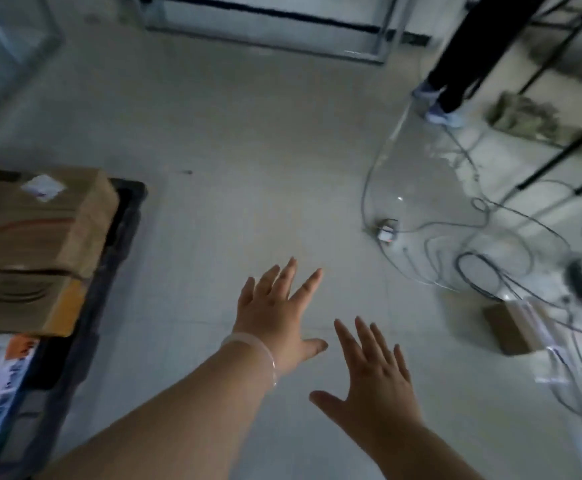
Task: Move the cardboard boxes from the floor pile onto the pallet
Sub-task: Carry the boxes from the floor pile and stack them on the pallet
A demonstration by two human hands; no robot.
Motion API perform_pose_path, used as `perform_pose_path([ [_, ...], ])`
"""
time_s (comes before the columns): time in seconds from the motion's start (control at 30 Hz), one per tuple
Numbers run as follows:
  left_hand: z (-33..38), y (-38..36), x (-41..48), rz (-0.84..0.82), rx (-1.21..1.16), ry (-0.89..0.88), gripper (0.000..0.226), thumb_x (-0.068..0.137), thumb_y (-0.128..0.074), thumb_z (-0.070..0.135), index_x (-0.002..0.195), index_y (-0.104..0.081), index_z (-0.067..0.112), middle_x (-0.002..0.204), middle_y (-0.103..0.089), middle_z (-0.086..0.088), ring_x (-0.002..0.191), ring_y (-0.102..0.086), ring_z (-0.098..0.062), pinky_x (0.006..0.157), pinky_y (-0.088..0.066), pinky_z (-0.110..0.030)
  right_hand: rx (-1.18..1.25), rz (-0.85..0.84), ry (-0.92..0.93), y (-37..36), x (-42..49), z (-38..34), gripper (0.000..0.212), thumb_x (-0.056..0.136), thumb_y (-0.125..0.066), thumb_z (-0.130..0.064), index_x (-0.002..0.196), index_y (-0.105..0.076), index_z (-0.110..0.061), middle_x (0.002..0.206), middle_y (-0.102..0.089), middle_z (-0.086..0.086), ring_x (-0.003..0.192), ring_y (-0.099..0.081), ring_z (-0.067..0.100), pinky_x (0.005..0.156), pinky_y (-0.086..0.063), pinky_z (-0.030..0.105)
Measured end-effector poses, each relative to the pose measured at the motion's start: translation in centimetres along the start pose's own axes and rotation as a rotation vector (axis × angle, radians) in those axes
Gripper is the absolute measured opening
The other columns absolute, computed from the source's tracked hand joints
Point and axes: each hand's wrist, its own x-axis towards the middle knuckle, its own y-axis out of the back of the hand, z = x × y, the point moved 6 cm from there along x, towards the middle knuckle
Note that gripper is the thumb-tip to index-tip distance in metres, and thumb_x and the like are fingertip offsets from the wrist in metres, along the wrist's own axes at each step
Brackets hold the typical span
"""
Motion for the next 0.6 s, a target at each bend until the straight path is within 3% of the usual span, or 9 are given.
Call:
perform_pose_path([
  [0.17, 16.8, -5.8, 2.3, -0.106, 0.096, -0.227, 0.106, 0.077, -0.052, 0.078, 0.14, 0.03, 0.052, 0.16, 0.026, 0.007, 0.149, 0.014, -0.02, 0.118, 0.006, -0.047, 0.075, 0.063, -0.222, 1.0, -7.8, 15.6, 0.108, 0.075, -0.041, -0.085, 0.134, 0.042, -0.048, 0.157, 0.03, -0.012, 0.137, 0.034, 0.006, 0.117, 0.014, 0.038],
  [0.33, 29.2, -11.0, 2.6, -0.209, 0.186, -0.379, 0.102, 0.08, -0.05, 0.077, 0.144, 0.025, 0.05, 0.16, 0.026, 0.006, 0.149, 0.013, -0.022, 0.118, 0.004, -0.048, 0.113, 0.14, -0.409, 1.0, -14.7, 27.1, 0.108, 0.077, -0.042, -0.084, 0.136, 0.04, -0.046, 0.16, 0.026, -0.011, 0.139, 0.031, 0.006, 0.117, 0.015, 0.038],
  [0.43, 35.0, -13.6, 2.3, -0.248, 0.206, -0.431, 0.102, 0.08, -0.05, 0.077, 0.144, 0.025, 0.05, 0.16, 0.026, 0.006, 0.149, 0.013, -0.022, 0.119, 0.002, -0.048, 0.137, 0.144, -0.495, 1.1, -18.0, 32.1, 0.107, 0.078, -0.043, -0.081, 0.137, 0.039, -0.045, 0.162, 0.022, -0.01, 0.147, 0.025, 0.011, 0.118, 0.014, 0.039],
  [0.6, 42.2, -16.7, 3.2, -0.242, 0.204, -0.484, 0.102, 0.08, -0.049, 0.077, 0.142, 0.027, 0.051, 0.159, 0.027, 0.006, 0.149, 0.014, -0.022, 0.118, 0.002, -0.048, 0.14, 0.129, -0.578, 1.2, -20.9, 38.9, 0.105, 0.081, -0.042, -0.079, 0.134, 0.042, -0.045, 0.16, 0.026, -0.01, 0.142, 0.03, 0.009, 0.116, 0.017, 0.038],
])
